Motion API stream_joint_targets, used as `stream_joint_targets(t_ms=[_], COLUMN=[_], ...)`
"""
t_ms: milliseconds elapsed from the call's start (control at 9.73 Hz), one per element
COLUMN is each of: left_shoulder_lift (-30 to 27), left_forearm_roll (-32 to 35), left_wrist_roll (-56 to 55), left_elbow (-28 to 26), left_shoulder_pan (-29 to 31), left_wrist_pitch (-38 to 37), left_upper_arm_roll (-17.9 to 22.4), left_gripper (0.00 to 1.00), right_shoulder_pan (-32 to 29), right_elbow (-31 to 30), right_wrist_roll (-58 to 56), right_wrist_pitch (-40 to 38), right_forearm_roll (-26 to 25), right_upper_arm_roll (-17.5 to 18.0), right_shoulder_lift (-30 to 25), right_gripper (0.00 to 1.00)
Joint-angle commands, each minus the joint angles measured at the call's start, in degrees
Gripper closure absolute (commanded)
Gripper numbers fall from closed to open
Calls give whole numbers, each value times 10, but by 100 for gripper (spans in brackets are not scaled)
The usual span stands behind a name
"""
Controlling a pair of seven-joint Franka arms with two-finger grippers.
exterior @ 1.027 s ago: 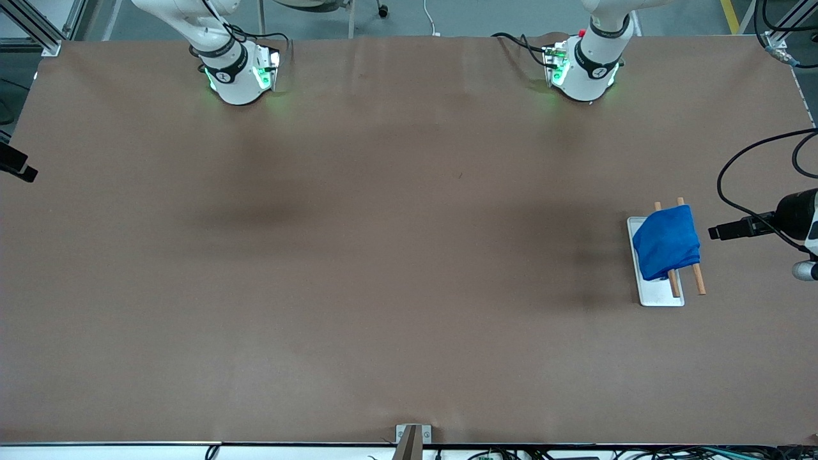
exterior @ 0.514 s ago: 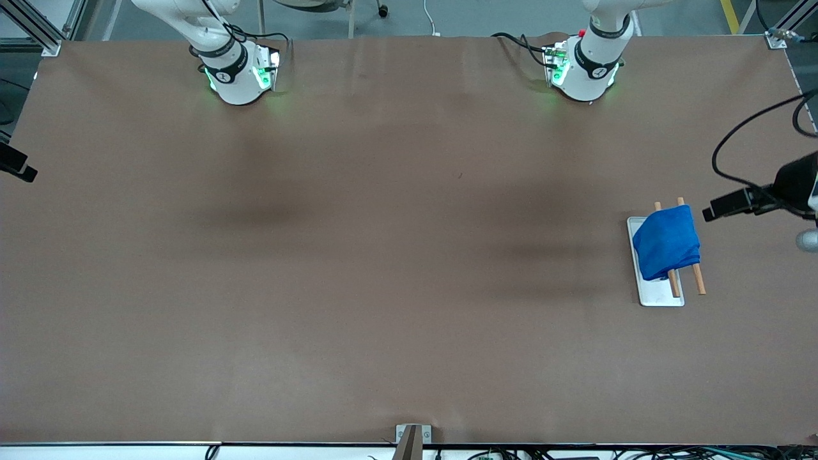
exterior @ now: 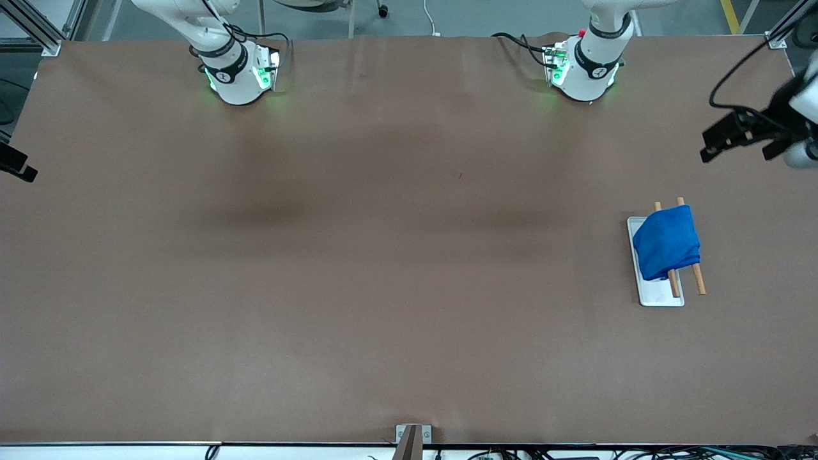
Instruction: Right arm passes towel to left arm to hang
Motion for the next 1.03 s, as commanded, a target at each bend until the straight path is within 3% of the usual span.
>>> stream_joint_targets(t_ms=[0,308,616,925], left_shoulder_lift=[-46,-47,-22,-14], left_forearm_roll=[10,-2,-15,-13], left_wrist_roll=[9,43,42,42], left_elbow=[-77,-79,-35,-23], left_shoulder_pan=[-13,-22,-19,-21], left_wrist_pitch=[11,10,6,1], left_upper_arm_roll=[11,27,27,25], left_gripper=[0,0,0,0], right_shoulder_pan=[-5,-4,-5,-5], right_elbow=[-17,-17,-17,-17], right_wrist_roll=[5,5,4,4], right_wrist_pitch=[2,2,2,2], right_forearm_roll=[-4,-4,-4,-4], right_upper_arm_roll=[4,4,4,3], right_shoulder_lift=[-16,-16,-15,-16], right_gripper=[0,0,0,0])
